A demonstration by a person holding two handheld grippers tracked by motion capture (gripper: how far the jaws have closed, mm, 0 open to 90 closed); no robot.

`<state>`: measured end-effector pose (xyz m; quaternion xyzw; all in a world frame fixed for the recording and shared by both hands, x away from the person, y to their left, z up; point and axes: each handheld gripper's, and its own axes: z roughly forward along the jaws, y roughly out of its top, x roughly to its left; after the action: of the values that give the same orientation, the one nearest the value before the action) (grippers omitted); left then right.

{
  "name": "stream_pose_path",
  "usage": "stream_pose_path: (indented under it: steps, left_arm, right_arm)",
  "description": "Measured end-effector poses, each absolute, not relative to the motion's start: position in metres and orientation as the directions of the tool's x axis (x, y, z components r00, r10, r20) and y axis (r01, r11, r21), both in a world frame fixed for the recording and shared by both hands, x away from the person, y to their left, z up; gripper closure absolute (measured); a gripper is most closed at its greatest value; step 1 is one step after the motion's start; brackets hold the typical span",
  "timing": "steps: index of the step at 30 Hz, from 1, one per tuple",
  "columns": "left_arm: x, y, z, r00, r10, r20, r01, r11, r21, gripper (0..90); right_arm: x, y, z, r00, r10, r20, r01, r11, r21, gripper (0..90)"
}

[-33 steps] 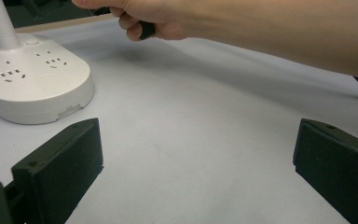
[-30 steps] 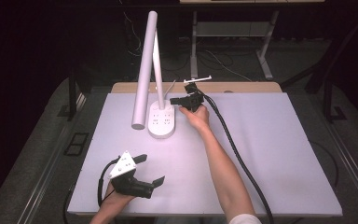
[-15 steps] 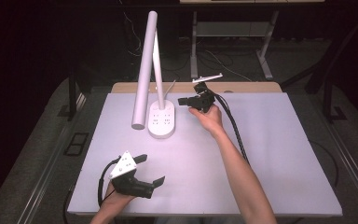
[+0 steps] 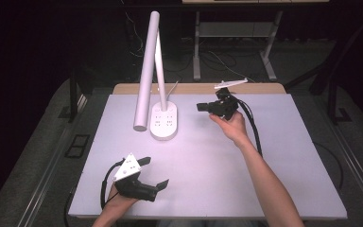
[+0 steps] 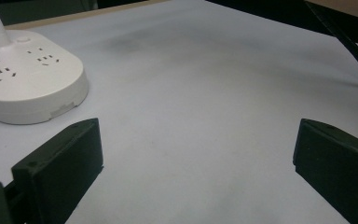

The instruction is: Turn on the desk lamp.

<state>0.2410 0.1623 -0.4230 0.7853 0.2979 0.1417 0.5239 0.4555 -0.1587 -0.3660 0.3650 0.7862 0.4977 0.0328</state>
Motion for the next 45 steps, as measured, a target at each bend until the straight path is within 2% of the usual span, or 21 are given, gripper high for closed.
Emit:
stream_pose_path:
  steps: [3, 6, 7, 9, 10, 11, 13, 14, 19, 22, 23, 37, 45]
  left_arm:
    - [0.241, 0.162, -0.423, 0.782, 0.617, -0.090, 0.320, -0.273, 0.907, 0.4]
    - [0.241, 0.162, -0.423, 0.783, 0.616, -0.087, 0.319, -0.276, 0.907, 0.5]
    - [0.241, 0.162, -0.423, 0.783, 0.616, -0.088, 0.320, -0.277, 0.906, 0.5]
    - [0.241, 0.161, -0.423, 0.783, 0.616, -0.088, 0.321, -0.278, 0.906, 0.4]
    - [0.241, 0.161, -0.424, 0.783, 0.616, -0.089, 0.321, -0.277, 0.906, 0.5]
    - [0.241, 0.161, -0.424, 0.783, 0.616, -0.089, 0.321, -0.277, 0.906, 0.5]
    - [0.241, 0.160, -0.424, 0.783, 0.616, -0.086, 0.319, -0.279, 0.906, 0.5]
    - [0.241, 0.160, -0.424, 0.783, 0.616, -0.086, 0.318, -0.278, 0.906, 0.5]
    - [0.240, 0.160, -0.423, 0.782, 0.618, -0.083, 0.318, -0.281, 0.906, 0.5]
    - [0.240, 0.160, -0.423, 0.781, 0.619, -0.082, 0.317, -0.280, 0.906, 0.5]
    - [0.240, 0.160, -0.423, 0.781, 0.619, -0.082, 0.317, -0.279, 0.906, 0.5]
    - [0.239, 0.160, -0.423, 0.778, 0.623, -0.082, 0.318, -0.278, 0.906, 0.5]
    - [0.239, 0.160, -0.423, 0.779, 0.622, -0.081, 0.319, -0.282, 0.905, 0.5]
  right_arm:
    - [0.451, -0.166, -0.363, -0.730, 0.609, 0.310, 0.539, 0.234, 0.810, 84.8]
    - [0.441, -0.180, -0.358, -0.719, 0.616, 0.323, 0.551, 0.220, 0.805, 69.4]
    - [0.441, -0.180, -0.358, -0.719, 0.616, 0.323, 0.551, 0.220, 0.805, 69.4]
    - [0.433, -0.188, -0.357, -0.727, 0.614, 0.308, 0.541, 0.236, 0.807, 55.1]
    - [0.433, -0.188, -0.357, -0.727, 0.614, 0.308, 0.541, 0.236, 0.807, 55.1]
    - [0.427, -0.192, -0.356, -0.730, 0.616, 0.297, 0.537, 0.248, 0.806, 47.8]
    - [0.421, -0.196, -0.354, -0.726, 0.624, 0.290, 0.538, 0.252, 0.804, 41.0]
    - [0.421, -0.196, -0.354, -0.726, 0.624, 0.290, 0.538, 0.252, 0.804, 41.0]
    - [0.407, -0.203, -0.350, -0.714, 0.638, 0.289, 0.548, 0.253, 0.797, 11.8]
    - [0.397, -0.207, -0.350, -0.711, 0.644, 0.283, 0.551, 0.261, 0.792, 9.1]
    - [0.393, -0.209, -0.351, -0.712, 0.644, 0.281, 0.549, 0.260, 0.794, 1.6]
    - [0.342, -0.236, -0.360, -0.712, 0.626, 0.318, 0.547, 0.211, 0.810, 0.0]
    - [0.315, -0.258, -0.376, -0.689, 0.644, 0.333, 0.568, 0.194, 0.800, 0.0]
